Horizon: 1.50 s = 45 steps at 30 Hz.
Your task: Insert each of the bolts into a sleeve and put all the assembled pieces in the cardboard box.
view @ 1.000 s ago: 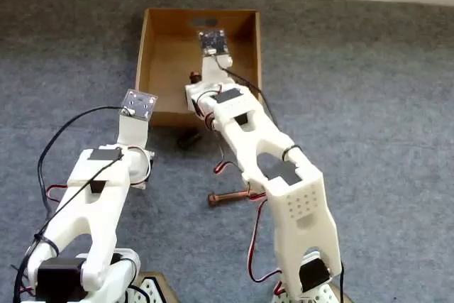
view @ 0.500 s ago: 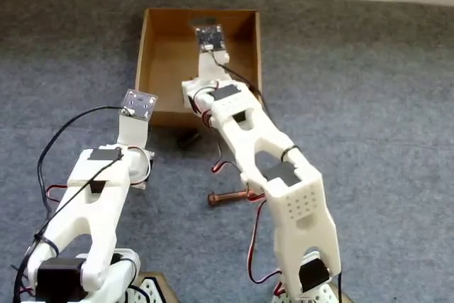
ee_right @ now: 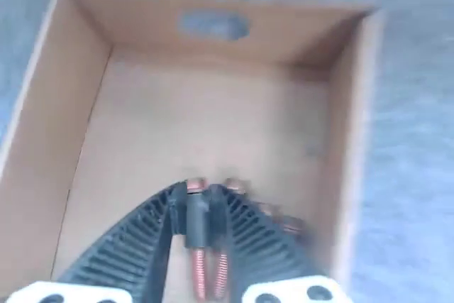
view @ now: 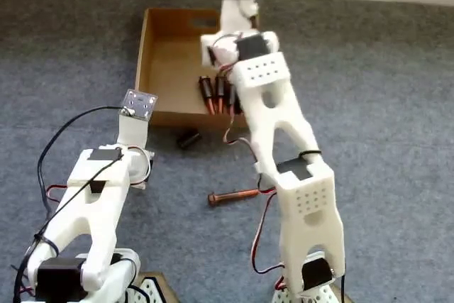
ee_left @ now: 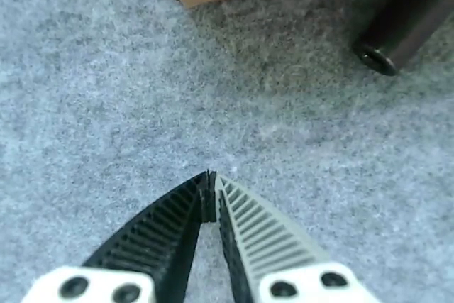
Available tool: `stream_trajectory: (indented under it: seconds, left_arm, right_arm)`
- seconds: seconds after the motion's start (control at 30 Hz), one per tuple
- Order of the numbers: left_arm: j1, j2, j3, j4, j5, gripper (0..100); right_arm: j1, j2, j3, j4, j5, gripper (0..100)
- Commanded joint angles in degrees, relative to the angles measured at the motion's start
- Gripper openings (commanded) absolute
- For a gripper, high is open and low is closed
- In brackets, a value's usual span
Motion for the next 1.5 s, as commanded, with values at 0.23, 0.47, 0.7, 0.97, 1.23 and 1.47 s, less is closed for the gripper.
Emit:
stream_trajectory:
  seconds: [0.23,0.47,0.7,0.97,1.23,1.47]
  left_arm:
    - [-0.04,-0.13,-0.22,-1.05,-0.26,3]
    - [-0.04,-0.13,-0.22,-1.05,-0.26,3]
    - [-0.04,-0.13,-0.13,-1.05,-0.26,3]
    - [-0.04,-0.13,-0.13,-1.05,-0.26,3]
    - [-0.04,-0.13,-0.13,-1.05,-0.26,3]
    - [-0.04,-0.13,-0.13,-1.05,-0.26,3]
  right_arm:
    - [2.33,-1.54,-27.56,21.58,-0.09,3.4]
    - [-0.57,-1.63,-37.85,31.60,-0.35,3.4]
    - [-3.74,-1.71,-37.93,31.69,-0.44,3.3]
    - [-5.41,-2.15,-37.32,31.78,-0.53,3.0]
    - [-5.58,-2.24,-36.09,31.78,-0.53,3.0]
    - [-5.76,-2.33,-36.62,31.78,-5.19,3.0]
